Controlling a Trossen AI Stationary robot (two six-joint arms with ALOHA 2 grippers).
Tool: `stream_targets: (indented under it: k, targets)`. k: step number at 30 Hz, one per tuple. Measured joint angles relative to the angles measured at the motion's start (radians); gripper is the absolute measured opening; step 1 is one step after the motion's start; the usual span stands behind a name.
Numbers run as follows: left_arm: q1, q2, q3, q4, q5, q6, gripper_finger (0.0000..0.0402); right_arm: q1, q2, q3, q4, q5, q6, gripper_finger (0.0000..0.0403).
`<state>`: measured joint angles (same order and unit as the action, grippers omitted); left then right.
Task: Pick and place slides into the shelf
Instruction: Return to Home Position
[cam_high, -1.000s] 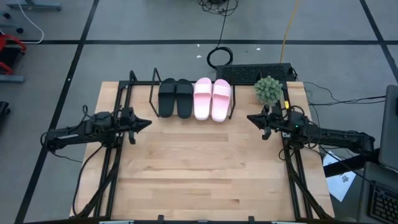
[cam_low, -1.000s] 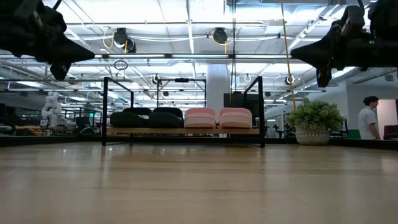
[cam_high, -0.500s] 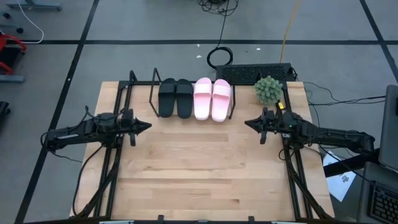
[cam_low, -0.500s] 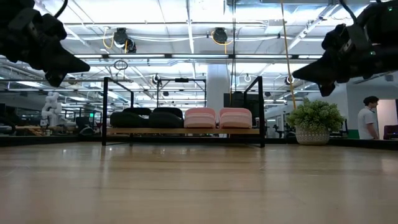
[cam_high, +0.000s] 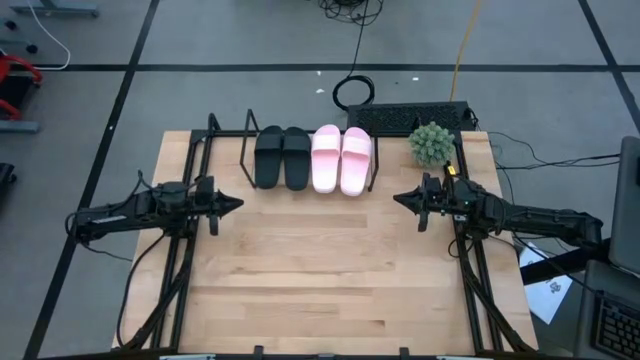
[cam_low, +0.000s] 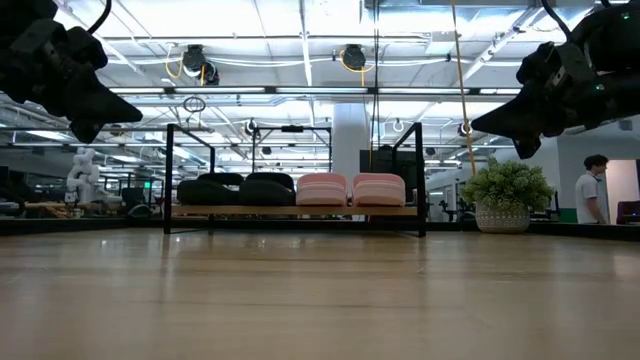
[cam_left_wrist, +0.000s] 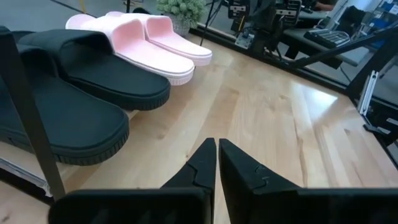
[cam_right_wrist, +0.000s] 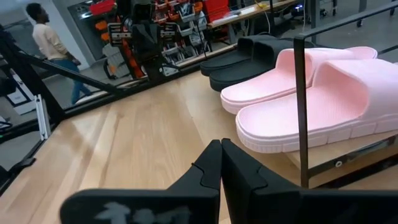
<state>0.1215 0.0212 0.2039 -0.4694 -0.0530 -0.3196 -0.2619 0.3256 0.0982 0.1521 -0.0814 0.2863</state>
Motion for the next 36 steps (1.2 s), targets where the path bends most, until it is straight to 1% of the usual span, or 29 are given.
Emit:
stream_targets:
  k: [3, 11, 20, 36]
  targets:
    - [0.000, 0.000, 0.000, 0.000, 0.000, 0.000, 0.0019, 0.000, 0.000, 0.000, 0.000, 0.001, 0.000, 0.0000]
    - [0.000, 0.000, 0.000, 0.001, -0.001, -0.002, 0.0002, 0.000, 0.000, 0.000, 0.000, 0.001, 0.000, 0.0000]
    - [0.000, 0.000, 0.000, 0.002, -0.001, -0.003, 0.0023, 0.000, 0.000, 0.002, 0.000, 0.001, 0.000, 0.0000]
    - [0.000, 0.000, 0.000, 0.002, -0.001, -0.003, 0.0024, 0.000, 0.000, 0.002, 0.000, 0.001, 0.000, 0.0000]
